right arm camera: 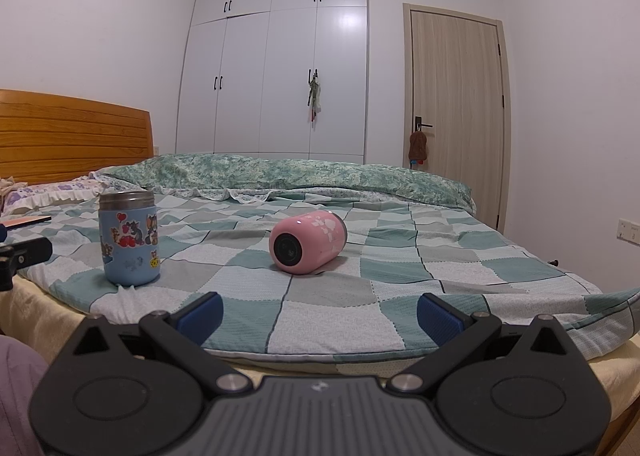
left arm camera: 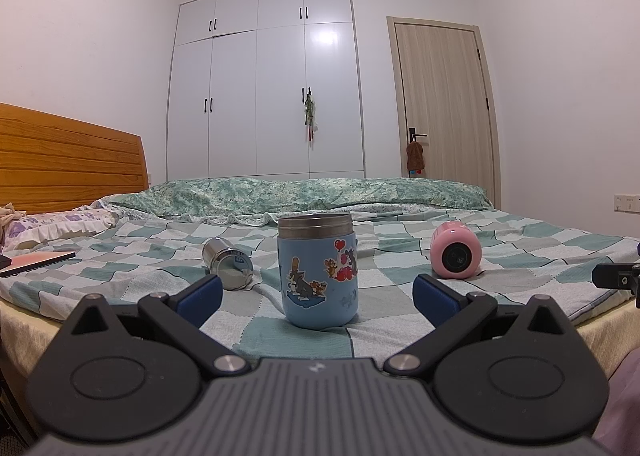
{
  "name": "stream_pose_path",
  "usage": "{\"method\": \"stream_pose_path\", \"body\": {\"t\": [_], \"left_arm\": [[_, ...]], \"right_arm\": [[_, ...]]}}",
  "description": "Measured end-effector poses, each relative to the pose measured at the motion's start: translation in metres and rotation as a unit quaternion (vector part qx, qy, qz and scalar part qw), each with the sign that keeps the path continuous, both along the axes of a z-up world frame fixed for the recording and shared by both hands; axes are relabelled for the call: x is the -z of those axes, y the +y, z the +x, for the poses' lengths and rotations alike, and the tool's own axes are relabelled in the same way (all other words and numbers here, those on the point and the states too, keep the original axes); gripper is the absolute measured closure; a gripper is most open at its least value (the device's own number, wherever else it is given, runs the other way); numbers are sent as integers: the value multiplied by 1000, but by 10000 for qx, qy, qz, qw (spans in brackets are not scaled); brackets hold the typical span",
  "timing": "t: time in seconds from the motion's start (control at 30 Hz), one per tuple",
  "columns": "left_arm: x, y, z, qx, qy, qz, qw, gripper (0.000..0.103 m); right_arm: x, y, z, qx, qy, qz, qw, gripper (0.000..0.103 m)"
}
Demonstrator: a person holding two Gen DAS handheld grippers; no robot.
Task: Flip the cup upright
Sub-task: 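Move the right tool toward the pink cup lying on its side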
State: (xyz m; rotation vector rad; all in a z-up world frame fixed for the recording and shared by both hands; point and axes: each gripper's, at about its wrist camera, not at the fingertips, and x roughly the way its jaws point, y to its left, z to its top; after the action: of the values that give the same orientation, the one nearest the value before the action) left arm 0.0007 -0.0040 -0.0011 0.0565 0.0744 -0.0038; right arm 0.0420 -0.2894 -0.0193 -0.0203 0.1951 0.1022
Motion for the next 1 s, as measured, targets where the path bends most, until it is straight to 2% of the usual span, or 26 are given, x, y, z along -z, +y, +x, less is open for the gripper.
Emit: {"method": "stream_pose_path", "body": {"t": [0.2,0.47,0.7,0.9,1.0], "left_arm": [[-3,-3,0,155,28,32,9999,0],[-26,-25,25,841,78,191,9962,0],[-38,-56,80,1490,305,466,9873,0],[-41,-80,141,2030,666,682,9745,0],[-38,-93,172,2140,742,872,9701,0]], "right_arm": [[-3,0,-1,-31,22,11,10000,0],[-18,-7,13,19,89,61,9999,0],[-32,-19,48,106,95,109,9998,0],[-43,-35,98,201,207,87,9995,0],[-46,-40,126,214,314,10,9993,0]]}}
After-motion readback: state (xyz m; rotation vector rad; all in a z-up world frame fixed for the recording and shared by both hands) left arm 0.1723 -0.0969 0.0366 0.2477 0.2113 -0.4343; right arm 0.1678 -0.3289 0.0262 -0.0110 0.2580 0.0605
